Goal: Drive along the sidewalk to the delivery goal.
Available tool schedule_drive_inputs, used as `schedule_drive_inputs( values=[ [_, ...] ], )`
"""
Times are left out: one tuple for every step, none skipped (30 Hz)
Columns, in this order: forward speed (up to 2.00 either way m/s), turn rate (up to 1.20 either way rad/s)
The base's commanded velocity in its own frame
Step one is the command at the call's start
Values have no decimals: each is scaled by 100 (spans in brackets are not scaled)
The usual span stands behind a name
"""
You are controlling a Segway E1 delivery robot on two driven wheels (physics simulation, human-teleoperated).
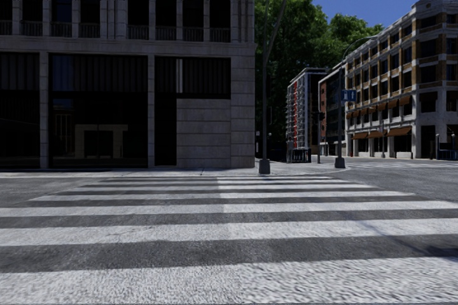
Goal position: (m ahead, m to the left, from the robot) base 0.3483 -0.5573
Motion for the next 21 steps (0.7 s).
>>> schedule_drive_inputs(
  values=[
    [0,0],
    [0,0],
    [0,0],
    [0,0],
    [0,0],
    [0,0],
    [0,0],
    [0,0],
    [0,0],
    [0,0],
    [0,0],
    [0,0],
    [0,0],
    [0,0],
    [0,0],
    [0,0],
    [0,0],
    [0,0],
    [0,0],
    [0,0],
    [0,0]
  ],
)
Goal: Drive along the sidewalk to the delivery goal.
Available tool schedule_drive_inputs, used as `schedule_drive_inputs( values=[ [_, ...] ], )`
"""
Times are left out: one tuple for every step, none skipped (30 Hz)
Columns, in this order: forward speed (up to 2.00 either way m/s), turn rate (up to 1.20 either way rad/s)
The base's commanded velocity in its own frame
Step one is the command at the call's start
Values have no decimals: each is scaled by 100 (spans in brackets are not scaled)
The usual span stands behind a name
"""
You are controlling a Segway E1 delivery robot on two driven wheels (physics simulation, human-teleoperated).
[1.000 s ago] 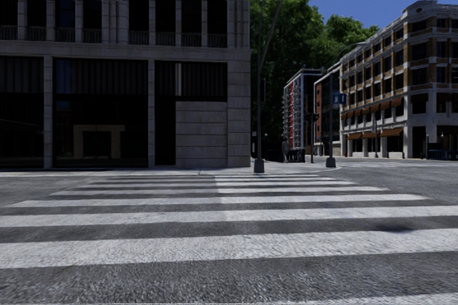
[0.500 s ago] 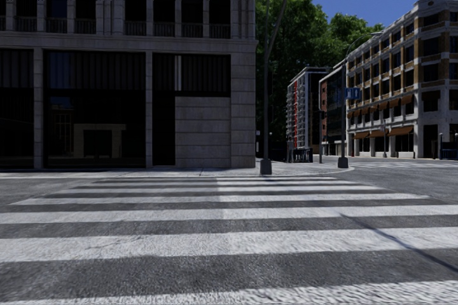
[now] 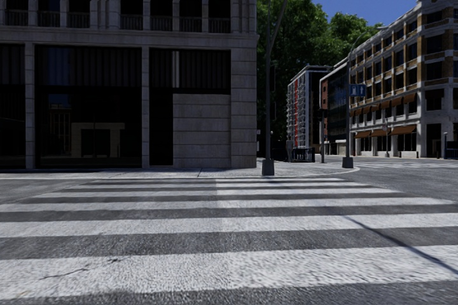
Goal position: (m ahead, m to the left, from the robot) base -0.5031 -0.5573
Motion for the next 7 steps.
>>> schedule_drive_inputs(
  values=[
    [0,0],
    [0,0],
    [0,0],
    [0,0],
    [0,0],
    [0,0],
    [0,0]
  ],
)
